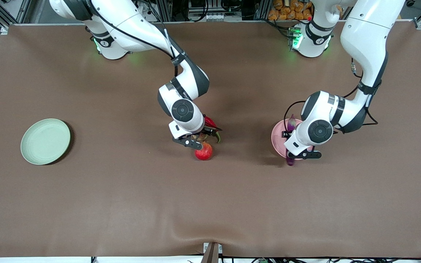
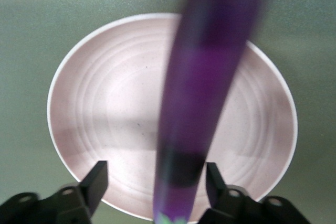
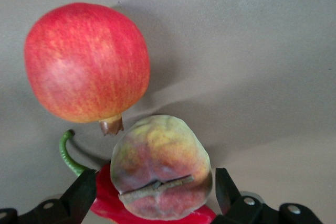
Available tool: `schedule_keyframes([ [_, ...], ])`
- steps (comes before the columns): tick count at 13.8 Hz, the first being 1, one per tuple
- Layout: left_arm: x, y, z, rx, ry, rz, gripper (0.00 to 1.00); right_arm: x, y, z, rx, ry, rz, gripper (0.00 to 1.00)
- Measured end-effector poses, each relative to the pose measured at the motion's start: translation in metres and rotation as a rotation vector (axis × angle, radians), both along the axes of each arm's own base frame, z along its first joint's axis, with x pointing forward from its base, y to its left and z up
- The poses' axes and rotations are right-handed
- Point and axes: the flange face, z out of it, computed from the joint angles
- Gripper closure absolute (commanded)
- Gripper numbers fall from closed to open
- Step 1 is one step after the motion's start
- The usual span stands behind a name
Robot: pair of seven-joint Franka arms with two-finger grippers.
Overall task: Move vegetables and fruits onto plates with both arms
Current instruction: 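Lower the eggplant onto the pink plate while the right gripper carries the peach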
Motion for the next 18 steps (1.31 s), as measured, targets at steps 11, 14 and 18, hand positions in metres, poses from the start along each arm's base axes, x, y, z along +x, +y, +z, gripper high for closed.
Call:
schedule_keyframes([
  [11, 0.016, -0.049, 0.071, -0.024, -0.146, 0.147, 0.00, 0.035, -0.080, 0.069, -0.123, 0.132, 0.022, 1.00],
  [14, 0.026, -0.058, 0.090, -0.035, -0.180, 0.323, 0.00, 0.056, -0.166, 0.145, -0.088, 0.209, 0.044, 1.00],
  [18, 0.049, -0.068, 0.133, -0.066, -0.243, 0.549, 0.00, 0.052, -0.304, 0.164, -0.012, 0.242, 0.149, 1.00],
])
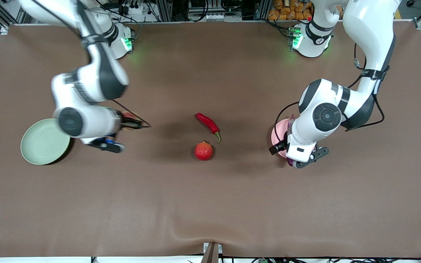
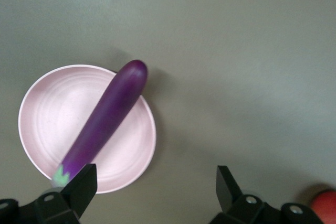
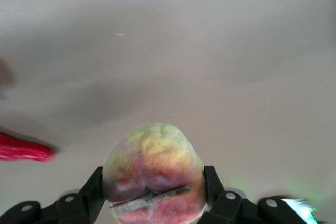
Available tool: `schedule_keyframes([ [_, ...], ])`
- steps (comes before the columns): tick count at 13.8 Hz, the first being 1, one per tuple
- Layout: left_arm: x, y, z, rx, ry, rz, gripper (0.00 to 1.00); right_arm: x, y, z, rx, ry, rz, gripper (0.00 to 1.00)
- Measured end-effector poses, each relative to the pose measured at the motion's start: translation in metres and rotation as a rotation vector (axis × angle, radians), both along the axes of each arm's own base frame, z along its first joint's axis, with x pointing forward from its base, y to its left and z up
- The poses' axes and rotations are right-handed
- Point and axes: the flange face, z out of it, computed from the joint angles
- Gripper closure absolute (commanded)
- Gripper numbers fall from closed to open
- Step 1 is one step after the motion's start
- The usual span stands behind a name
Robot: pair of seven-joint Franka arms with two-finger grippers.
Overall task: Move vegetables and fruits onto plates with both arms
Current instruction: 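Lower the eggplant onto the pink plate while the right gripper carries the peach, then grasp the red chili with the left gripper while the right gripper releases the peach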
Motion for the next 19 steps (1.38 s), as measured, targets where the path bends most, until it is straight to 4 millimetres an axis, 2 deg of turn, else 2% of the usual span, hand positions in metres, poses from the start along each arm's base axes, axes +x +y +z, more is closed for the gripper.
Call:
schedule_keyframes([
  [2, -0.012, -0.026, 0.004, 0.003, 0.025, 0.062, 0.00, -0.008, -0.081, -0.010, -0.021, 0.023, 0.064, 1.00],
  [4, -0.041, -0.078, -0.006, 0.015, 0.066, 0.136, 0.00, -0.014, -0.148, -0.027, -0.009, 0.033, 0.106, 1.00],
  [6, -0.079, -0.136, -0.025, 0.044, 0.098, 0.189, 0.00, -0.020, -0.213, -0.049, 0.028, -0.004, 0.175, 1.00],
  [7, -0.099, -0.164, -0.036, 0.060, 0.113, 0.219, 0.00, -0.026, -0.255, -0.060, 0.057, -0.036, 0.219, 1.00],
  [9, -0.132, -0.206, -0.057, 0.092, 0.136, 0.278, 0.00, -0.039, -0.335, -0.077, 0.086, -0.085, 0.283, 1.00],
  [10, -0.145, -0.224, -0.068, 0.101, 0.144, 0.302, 0.00, -0.045, -0.362, -0.086, 0.076, -0.094, 0.301, 1.00],
  [11, -0.156, -0.243, -0.076, 0.102, 0.146, 0.327, 0.00, -0.048, -0.377, -0.094, 0.063, -0.093, 0.308, 0.93],
  [13, -0.169, -0.279, -0.091, 0.078, 0.136, 0.388, 0.00, -0.045, -0.383, -0.107, 0.057, -0.083, 0.316, 0.67],
  [14, -0.171, -0.294, -0.099, 0.041, 0.111, 0.425, 0.00, -0.041, -0.382, -0.111, 0.055, -0.083, 0.324, 0.61],
  [16, -0.177, -0.311, -0.114, -0.001, 0.056, 0.466, 0.00, -0.031, -0.384, -0.112, 0.059, -0.090, 0.357, 0.58],
  [17, -0.180, -0.315, -0.119, 0.001, 0.045, 0.469, 0.00, -0.027, -0.389, -0.113, 0.064, -0.093, 0.377, 0.39],
  [18, -0.181, -0.315, -0.121, 0.004, 0.039, 0.470, 0.00, -0.025, -0.397, -0.116, 0.070, -0.094, 0.388, 0.00],
  [19, -0.179, -0.314, -0.121, 0.007, 0.033, 0.470, 0.00, -0.025, -0.406, -0.121, 0.075, -0.093, 0.390, 0.00],
])
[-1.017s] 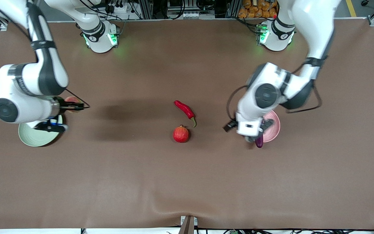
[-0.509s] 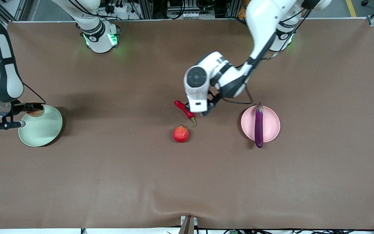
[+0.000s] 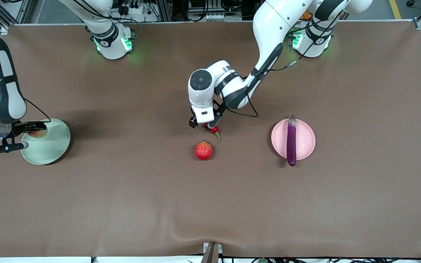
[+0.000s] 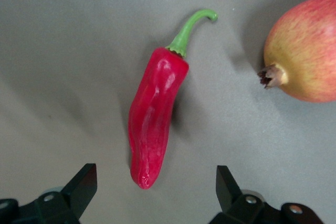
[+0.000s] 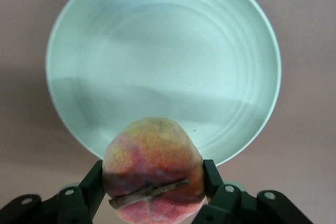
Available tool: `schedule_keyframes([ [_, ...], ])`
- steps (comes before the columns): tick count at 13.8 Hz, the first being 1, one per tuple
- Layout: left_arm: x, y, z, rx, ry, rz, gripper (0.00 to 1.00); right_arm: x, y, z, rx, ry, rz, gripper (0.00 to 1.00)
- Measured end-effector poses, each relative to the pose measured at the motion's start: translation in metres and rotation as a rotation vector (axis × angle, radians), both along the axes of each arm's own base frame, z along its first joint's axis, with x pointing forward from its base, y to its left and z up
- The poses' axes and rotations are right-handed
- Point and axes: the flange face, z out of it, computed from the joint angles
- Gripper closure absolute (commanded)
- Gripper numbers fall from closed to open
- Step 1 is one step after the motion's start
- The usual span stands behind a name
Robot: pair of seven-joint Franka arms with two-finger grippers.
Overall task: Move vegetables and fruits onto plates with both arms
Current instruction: 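Grasp the red chili with the left gripper while the right gripper releases the peach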
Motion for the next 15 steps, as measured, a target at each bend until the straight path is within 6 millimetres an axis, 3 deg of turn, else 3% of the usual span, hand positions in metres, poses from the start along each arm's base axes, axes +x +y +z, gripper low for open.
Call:
schedule_keyframes([
  [4, 0.004, 0.008, -0.008, 0.051, -0.047, -0.044, 0.00, -0.004, -0.015, -0.012, 0.012, 0.018, -0.010, 0.00],
  [12, 0.007, 0.024, -0.042, -0.020, -0.142, -0.012, 0.00, -0.002, 0.014, -0.003, 0.118, 0.096, -0.084, 0.00],
  [13, 0.007, 0.024, -0.042, -0.020, -0.143, -0.014, 0.23, 0.001, 0.023, 0.002, 0.112, 0.118, -0.113, 0.00],
  [14, 0.006, 0.024, -0.042, -0.018, -0.145, -0.017, 0.62, 0.004, 0.033, 0.009, 0.109, 0.137, -0.134, 0.00],
  [15, 0.006, 0.024, -0.043, -0.013, -0.151, -0.026, 0.84, 0.008, 0.046, 0.015, 0.121, 0.152, -0.157, 0.00],
])
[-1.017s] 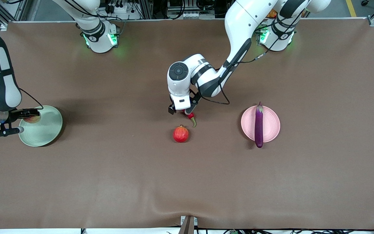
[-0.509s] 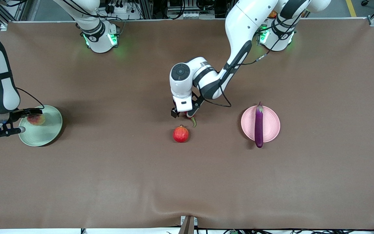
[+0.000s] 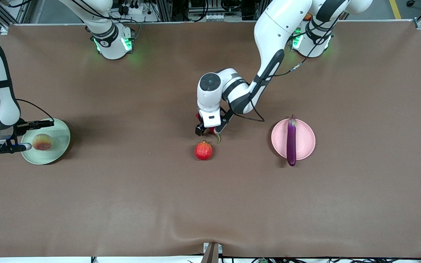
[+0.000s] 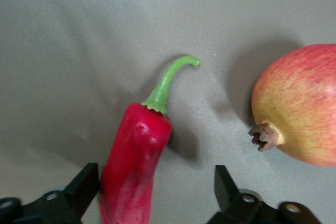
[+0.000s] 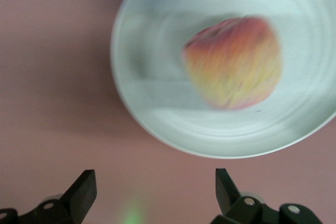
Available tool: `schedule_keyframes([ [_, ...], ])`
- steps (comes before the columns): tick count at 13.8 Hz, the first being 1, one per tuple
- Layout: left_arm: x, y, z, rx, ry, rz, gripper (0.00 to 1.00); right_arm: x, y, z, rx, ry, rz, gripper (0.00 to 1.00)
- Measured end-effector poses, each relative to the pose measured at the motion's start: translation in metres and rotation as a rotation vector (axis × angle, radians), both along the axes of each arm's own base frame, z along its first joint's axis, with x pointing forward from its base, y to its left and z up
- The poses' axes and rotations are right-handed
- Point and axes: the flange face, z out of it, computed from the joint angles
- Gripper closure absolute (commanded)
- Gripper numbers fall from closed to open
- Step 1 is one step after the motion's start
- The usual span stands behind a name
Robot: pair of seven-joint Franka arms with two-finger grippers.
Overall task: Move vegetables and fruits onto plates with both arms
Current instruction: 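Grasp the red chili with the left gripper while the right gripper releases the peach, then carry the chili to the pink plate while the right gripper reaches the pomegranate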
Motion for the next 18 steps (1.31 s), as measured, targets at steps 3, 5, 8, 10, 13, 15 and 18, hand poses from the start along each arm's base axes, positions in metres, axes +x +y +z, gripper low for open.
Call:
schedule_keyframes([
  [3, -0.001, 0.000, -0.002, 0.009, -0.007, -0.012, 1.00, 0.006, 0.030, 0.018, 0.032, 0.055, -0.084, 0.00],
  [5, -0.002, 0.000, -0.001, 0.009, -0.007, -0.013, 1.00, 0.009, 0.047, 0.027, 0.046, 0.079, -0.135, 0.00],
  [8, -0.002, 0.002, 0.008, 0.055, 0.013, -0.014, 1.00, 0.014, 0.079, 0.039, 0.061, 0.112, -0.212, 0.00],
  [10, 0.002, 0.008, 0.038, 0.102, 0.024, -0.016, 1.00, 0.019, 0.112, 0.052, 0.049, 0.136, -0.273, 0.00],
  [13, 0.030, 0.041, 0.107, 0.143, 0.048, -0.019, 1.00, 0.028, 0.178, 0.074, 0.033, 0.156, -0.351, 0.00],
  [15, 0.059, 0.087, 0.141, 0.185, 0.097, -0.080, 1.00, 0.033, 0.218, 0.083, 0.042, 0.170, -0.406, 0.00],
  [18, 0.101, 0.166, 0.157, 0.233, 0.178, -0.262, 1.00, 0.044, 0.288, 0.093, -0.007, 0.131, -0.509, 0.00],
])
